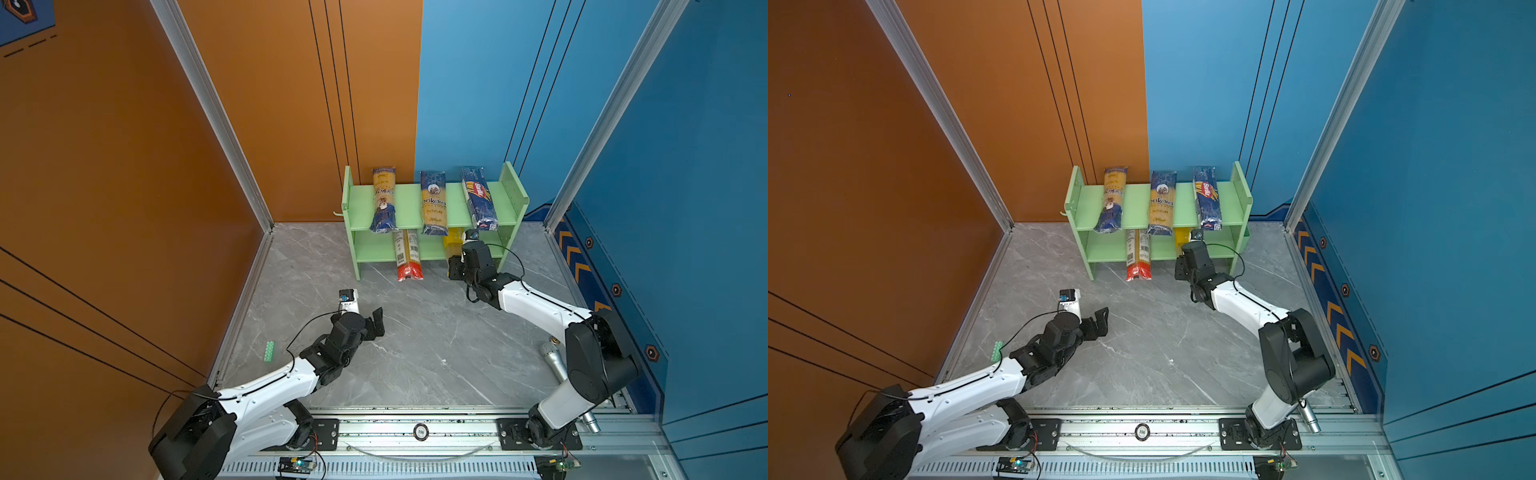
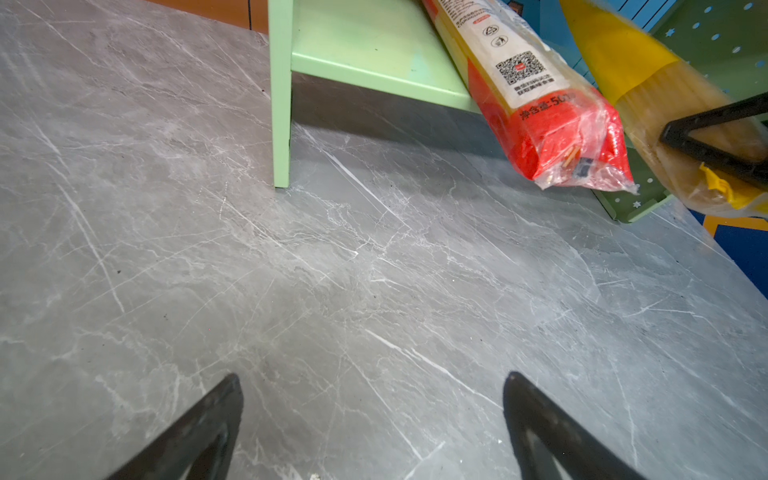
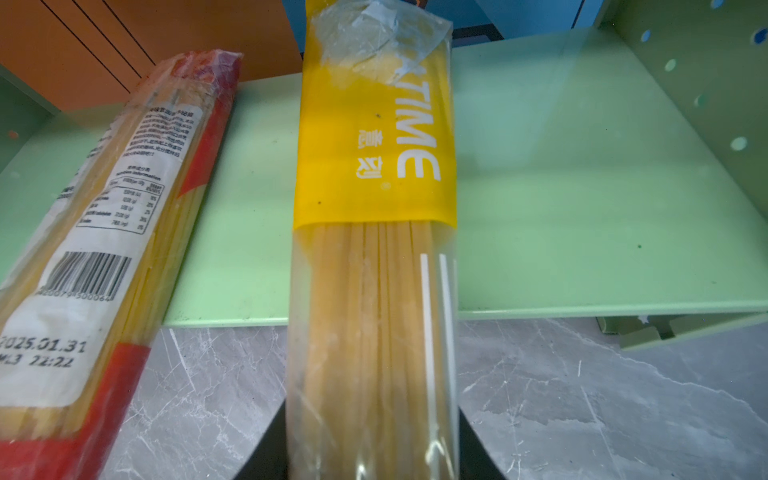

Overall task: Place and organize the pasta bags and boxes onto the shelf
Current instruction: 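Lower the Pastatime bag onto the lower shelf and open the right gripper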

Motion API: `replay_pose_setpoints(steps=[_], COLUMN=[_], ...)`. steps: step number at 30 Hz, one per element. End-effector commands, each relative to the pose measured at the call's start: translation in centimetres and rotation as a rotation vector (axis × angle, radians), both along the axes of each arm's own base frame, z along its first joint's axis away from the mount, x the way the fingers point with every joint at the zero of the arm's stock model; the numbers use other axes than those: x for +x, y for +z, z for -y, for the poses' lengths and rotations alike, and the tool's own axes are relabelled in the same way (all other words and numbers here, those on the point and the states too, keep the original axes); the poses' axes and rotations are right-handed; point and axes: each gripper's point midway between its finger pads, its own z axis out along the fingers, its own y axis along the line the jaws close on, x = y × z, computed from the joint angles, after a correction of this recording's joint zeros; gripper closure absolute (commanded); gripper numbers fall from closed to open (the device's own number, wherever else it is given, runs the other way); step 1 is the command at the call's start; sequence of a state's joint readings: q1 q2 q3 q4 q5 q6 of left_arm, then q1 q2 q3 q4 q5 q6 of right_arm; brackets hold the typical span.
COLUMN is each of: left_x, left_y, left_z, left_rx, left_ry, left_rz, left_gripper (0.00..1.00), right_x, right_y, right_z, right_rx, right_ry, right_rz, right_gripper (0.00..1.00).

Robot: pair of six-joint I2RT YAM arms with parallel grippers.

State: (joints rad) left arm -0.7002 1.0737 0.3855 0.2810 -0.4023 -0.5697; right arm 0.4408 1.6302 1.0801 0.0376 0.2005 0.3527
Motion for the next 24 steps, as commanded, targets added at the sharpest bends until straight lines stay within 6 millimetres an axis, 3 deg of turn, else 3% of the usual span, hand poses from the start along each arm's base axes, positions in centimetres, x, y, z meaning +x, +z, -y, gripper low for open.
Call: replay_pose_setpoints(steps=[1, 18, 24], left_x=[0.0, 0.0, 0.0], left_y=[-0.2, -0.4, -0.4], left_z=[-0.1, -0.2, -0.3], left_rx=[-0.003, -0.003, -0.003], left_ry=[-0.005, -0.001, 0.000], left_rz=[-0.002, -0.004, -0.005], left_gripper=[0.02, 0.02, 0.02], right_x=[2.8, 3.2, 3.3], right_y=[7.9, 6.1, 5.5], right_z=[-0.5, -0.3, -0.3], right_rx=[0.084, 0.073, 0.067], right_ry=[-0.009, -0.016, -0.019], right_rz=[0.244, 0.223, 0.210], right_gripper=[1.00, 0.84, 0.70])
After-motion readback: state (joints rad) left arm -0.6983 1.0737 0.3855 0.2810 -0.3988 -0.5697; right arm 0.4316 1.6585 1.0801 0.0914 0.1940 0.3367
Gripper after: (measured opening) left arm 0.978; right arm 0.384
